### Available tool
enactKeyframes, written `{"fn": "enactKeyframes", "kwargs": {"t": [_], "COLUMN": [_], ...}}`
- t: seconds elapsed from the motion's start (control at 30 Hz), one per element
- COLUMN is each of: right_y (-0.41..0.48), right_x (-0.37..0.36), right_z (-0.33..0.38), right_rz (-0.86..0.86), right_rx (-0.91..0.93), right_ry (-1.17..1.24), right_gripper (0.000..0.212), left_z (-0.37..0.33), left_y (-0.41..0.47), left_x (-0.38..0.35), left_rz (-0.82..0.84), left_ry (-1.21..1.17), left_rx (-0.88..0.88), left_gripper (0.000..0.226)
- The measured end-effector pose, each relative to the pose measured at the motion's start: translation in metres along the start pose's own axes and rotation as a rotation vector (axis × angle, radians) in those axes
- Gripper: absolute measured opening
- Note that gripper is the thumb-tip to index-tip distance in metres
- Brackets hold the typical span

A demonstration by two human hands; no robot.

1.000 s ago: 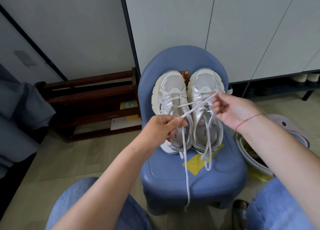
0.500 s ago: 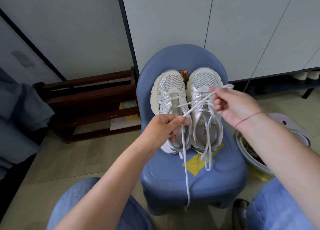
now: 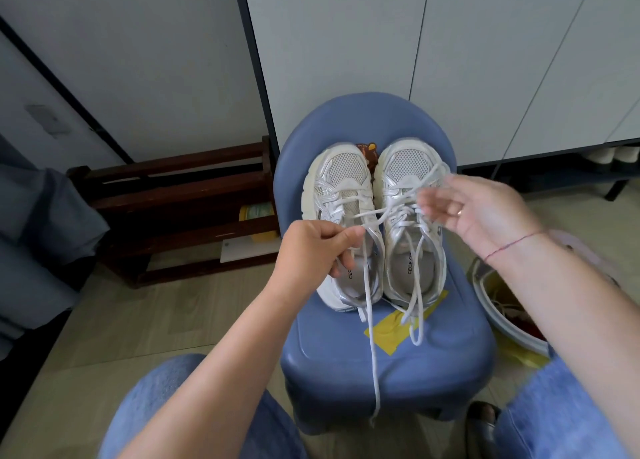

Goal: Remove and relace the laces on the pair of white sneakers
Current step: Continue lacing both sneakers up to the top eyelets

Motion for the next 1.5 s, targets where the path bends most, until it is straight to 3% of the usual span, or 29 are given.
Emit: {"fn": "enactKeyframes", "kwargs": {"t": [0.1,0.17,0.3,0.43,0.53,0.7,0.8,0.9,1.3,1.5], "right_y": [-0.021,-0.025,-0.010,0.006,0.018,0.036,0.043,0.050,0.056,0.056], "right_x": [-0.031,-0.038,-0.030,-0.029,-0.030,-0.034,-0.035,-0.034,-0.040,-0.035], "right_z": [-0.018,-0.031,-0.030,-0.018,-0.012,-0.014,-0.018,-0.022,-0.034,-0.023], "right_rz": [0.389,0.552,0.394,0.276,0.239,0.309,0.327,0.262,0.305,0.286], "right_rx": [0.069,0.129,0.298,0.413,0.455,0.458,0.504,0.553,0.600,0.528], "right_ry": [-0.490,-0.773,-0.984,-1.098,-1.197,-1.337,-1.408,-1.415,-1.412,-1.407], "right_gripper": [0.027,0.028,0.025,0.016,0.009,0.007,0.005,0.007,0.004,0.003], "left_z": [-0.004,-0.006,-0.010,-0.010,-0.006,0.000,0.002,0.006,0.014,0.014], "left_y": [0.001,0.002,0.004,0.011,0.017,0.022,0.027,0.030,0.043,0.043], "left_x": [-0.008,-0.012,-0.016,-0.010,-0.005,-0.018,-0.022,-0.025,-0.036,-0.037], "left_rz": [0.004,0.015,0.004,-0.131,-0.152,-0.039,-0.021,-0.019,0.031,0.039], "left_ry": [0.055,0.059,0.096,0.198,0.109,0.043,-0.151,-0.271,-0.241,-0.191], "left_rx": [-0.045,-0.071,-0.109,-0.126,-0.055,0.080,0.155,0.203,0.137,0.113], "left_gripper": [0.029,0.028,0.030,0.038,0.033,0.027,0.014,0.022,0.028,0.025]}}
Point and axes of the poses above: each hand's wrist, its own y-axis towards the middle knuckle, its own x-axis out of the back of the hand, z = x × y, the point moved 4 cm from there along y, towards the middle knuckle, and after that the axes turned 2 degrees about y, right-handed, at the moved point
